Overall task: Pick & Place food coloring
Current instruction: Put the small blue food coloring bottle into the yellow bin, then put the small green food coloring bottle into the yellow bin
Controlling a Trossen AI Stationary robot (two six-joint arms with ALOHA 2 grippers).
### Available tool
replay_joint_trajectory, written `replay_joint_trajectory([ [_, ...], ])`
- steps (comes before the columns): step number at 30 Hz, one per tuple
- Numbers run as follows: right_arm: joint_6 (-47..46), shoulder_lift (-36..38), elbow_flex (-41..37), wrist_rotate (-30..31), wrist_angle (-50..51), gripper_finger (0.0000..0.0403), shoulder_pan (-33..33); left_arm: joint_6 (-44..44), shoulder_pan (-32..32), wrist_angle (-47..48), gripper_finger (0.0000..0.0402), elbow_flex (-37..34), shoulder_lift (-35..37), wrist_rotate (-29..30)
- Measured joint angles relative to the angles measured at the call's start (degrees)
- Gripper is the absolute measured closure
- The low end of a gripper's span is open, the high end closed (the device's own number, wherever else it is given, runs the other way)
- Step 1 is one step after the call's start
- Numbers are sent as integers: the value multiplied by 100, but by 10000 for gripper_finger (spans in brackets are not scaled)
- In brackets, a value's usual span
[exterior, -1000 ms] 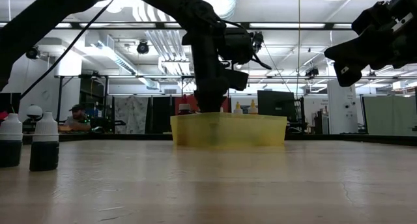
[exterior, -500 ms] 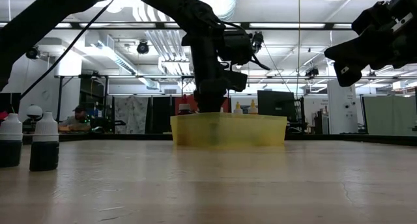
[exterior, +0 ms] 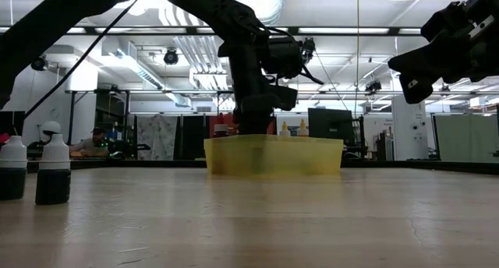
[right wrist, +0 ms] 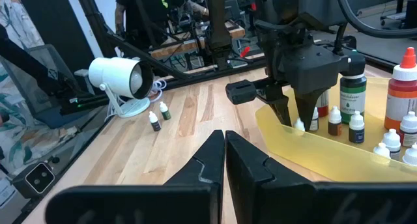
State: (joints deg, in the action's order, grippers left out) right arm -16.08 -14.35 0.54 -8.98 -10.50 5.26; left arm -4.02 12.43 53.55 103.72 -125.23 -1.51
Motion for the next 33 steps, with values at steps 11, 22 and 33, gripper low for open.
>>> replay_joint_trajectory([
  [11,0,-2,0,0,0,394,0,23,-11,57,292,9,142,-49],
  [22,0,-2,0,2,2,394,2,130,-17,175,291,13,565,-47],
  [33,0,-4,2,1,2,394,2,242,-199,245,291,9,1253,-89],
])
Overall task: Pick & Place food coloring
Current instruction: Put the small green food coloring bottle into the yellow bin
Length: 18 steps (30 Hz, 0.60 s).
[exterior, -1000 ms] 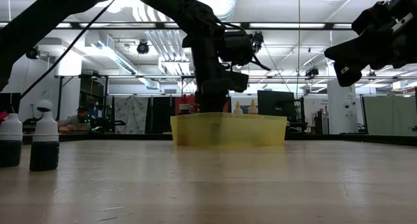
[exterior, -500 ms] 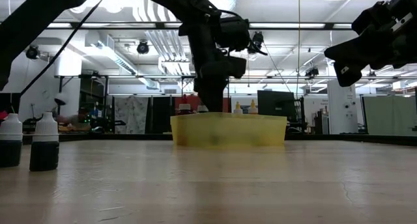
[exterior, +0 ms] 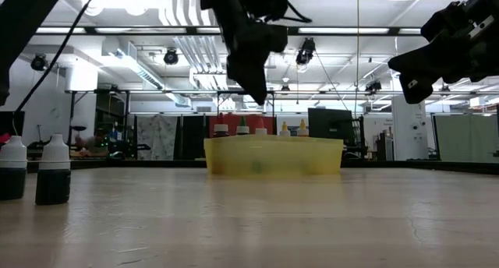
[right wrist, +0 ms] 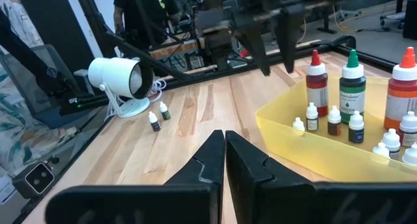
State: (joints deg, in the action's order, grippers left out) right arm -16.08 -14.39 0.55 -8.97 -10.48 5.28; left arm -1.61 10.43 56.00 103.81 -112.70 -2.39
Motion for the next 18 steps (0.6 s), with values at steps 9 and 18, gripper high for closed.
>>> replay_joint_trajectory([
  [9,0,0,-2,-2,2,394,-2,48,-400,408,291,-4,451,-9],
  [18,0,2,-2,-2,1,394,0,20,-1097,1308,291,-4,518,-23],
])
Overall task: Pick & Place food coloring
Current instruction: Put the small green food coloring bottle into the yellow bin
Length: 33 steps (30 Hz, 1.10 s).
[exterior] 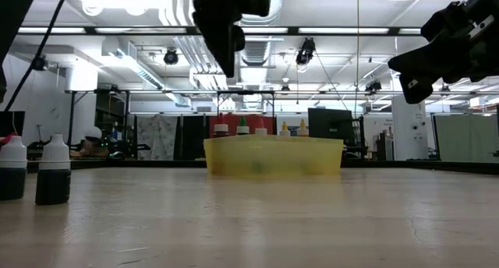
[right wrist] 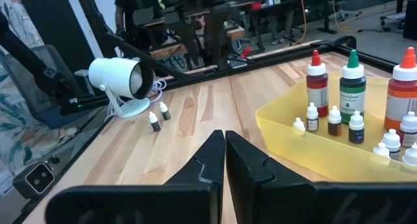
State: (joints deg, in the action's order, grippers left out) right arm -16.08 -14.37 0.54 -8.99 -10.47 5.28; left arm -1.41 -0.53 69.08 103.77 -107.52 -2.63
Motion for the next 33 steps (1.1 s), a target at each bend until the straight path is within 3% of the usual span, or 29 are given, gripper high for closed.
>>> replay_joint_trajectory([
  [10,0,0,0,0,1,394,-2,-166,-611,188,291,-117,405,-88],
  [24,0,-2,0,2,1,394,-2,-144,-1616,-140,291,-1873,1554,-158],
  [33,0,-2,2,2,1,394,-1,-141,-2008,-367,291,-2510,1964,-159],
])
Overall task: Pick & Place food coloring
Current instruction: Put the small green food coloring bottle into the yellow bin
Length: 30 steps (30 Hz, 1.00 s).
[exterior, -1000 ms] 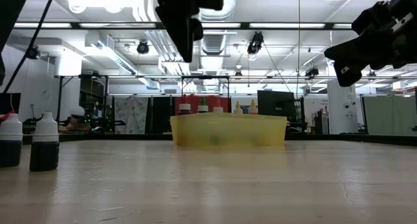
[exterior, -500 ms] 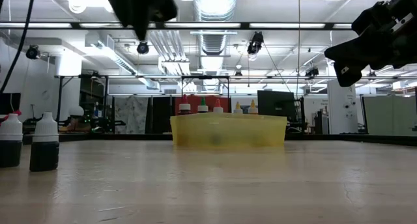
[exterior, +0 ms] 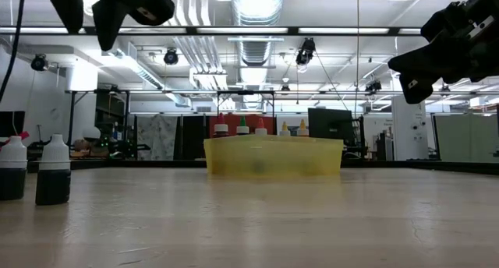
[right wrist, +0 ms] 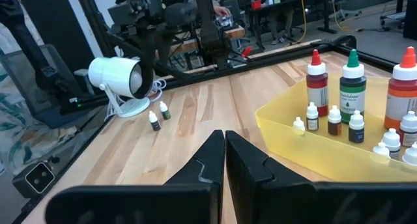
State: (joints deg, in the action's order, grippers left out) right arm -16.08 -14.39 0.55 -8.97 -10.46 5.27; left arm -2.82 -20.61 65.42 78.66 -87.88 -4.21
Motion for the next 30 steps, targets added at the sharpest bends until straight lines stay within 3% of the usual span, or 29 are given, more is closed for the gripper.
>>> replay_joint_trajectory([
  [5,0,0,-2,-1,0,394,-2,-304,-89,-43,291,-186,28,72],
  [16,0,0,-1,0,0,394,-1,-2307,-316,-497,291,-665,44,67],
  [30,0,0,-1,-2,0,394,0,-2745,-457,-1164,291,-1470,-18,69],
])
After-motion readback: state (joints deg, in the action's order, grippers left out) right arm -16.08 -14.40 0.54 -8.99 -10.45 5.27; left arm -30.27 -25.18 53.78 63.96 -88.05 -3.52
